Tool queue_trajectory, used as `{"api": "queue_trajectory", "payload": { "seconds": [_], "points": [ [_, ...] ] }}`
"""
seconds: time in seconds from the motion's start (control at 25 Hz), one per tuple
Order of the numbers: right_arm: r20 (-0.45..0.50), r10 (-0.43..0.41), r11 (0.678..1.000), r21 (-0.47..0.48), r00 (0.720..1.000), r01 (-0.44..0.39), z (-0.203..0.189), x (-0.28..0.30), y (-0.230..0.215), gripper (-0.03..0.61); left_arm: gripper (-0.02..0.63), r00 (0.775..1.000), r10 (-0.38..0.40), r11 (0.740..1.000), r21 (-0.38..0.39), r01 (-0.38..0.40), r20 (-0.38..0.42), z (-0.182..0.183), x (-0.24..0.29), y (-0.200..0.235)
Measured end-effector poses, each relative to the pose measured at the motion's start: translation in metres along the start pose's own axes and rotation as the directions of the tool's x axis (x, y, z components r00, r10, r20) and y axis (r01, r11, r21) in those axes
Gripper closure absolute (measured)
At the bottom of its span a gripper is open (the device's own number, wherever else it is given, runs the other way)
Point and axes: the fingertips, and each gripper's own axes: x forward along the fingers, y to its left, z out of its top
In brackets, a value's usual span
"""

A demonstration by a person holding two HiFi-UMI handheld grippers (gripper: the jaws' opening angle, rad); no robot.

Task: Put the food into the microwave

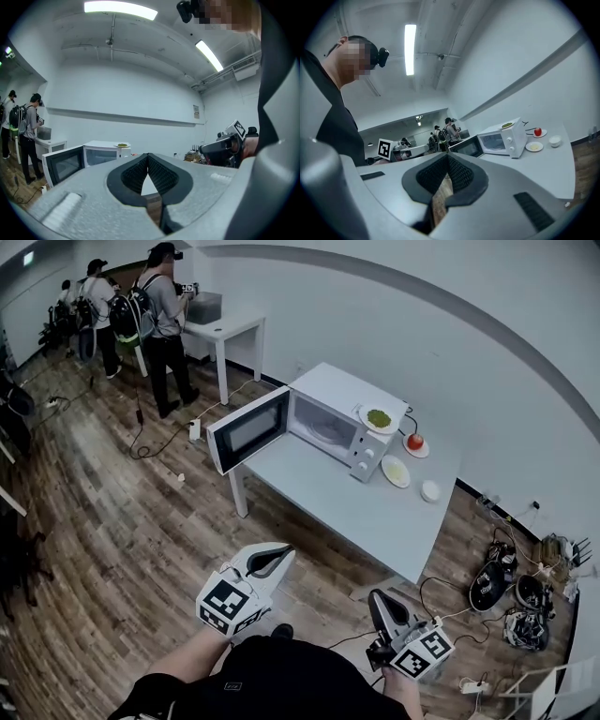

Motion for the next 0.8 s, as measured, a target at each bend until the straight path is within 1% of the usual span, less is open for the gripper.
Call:
{"api": "queue_trajectory", "payload": {
  "seconds": [0.2, 0.48, 0.8],
  "points": [
    [-0.013, -0.005, 1.000, 0.000, 1.000, 0.005, 0.007, 0.032, -0.020, 0.569, 0.606, 1.000, -0.004, 1.000, -0.007, 0.004, -0.004, 0.001, 0.021, 0.031],
    [-0.026, 0.004, 1.000, 0.011, 1.000, -0.004, 0.013, 0.066, -0.057, 0.569, 0.606, 1.000, -0.004, 1.000, -0.014, 0.004, -0.013, -0.002, 0.057, 0.056],
    [-0.040, 0.054, 0.998, 0.015, 0.998, -0.053, 0.036, 0.118, -0.123, 0.569, 0.606, 1.000, 0.019, 1.000, -0.013, -0.020, -0.018, 0.001, 0.129, 0.094]
  ]
}}
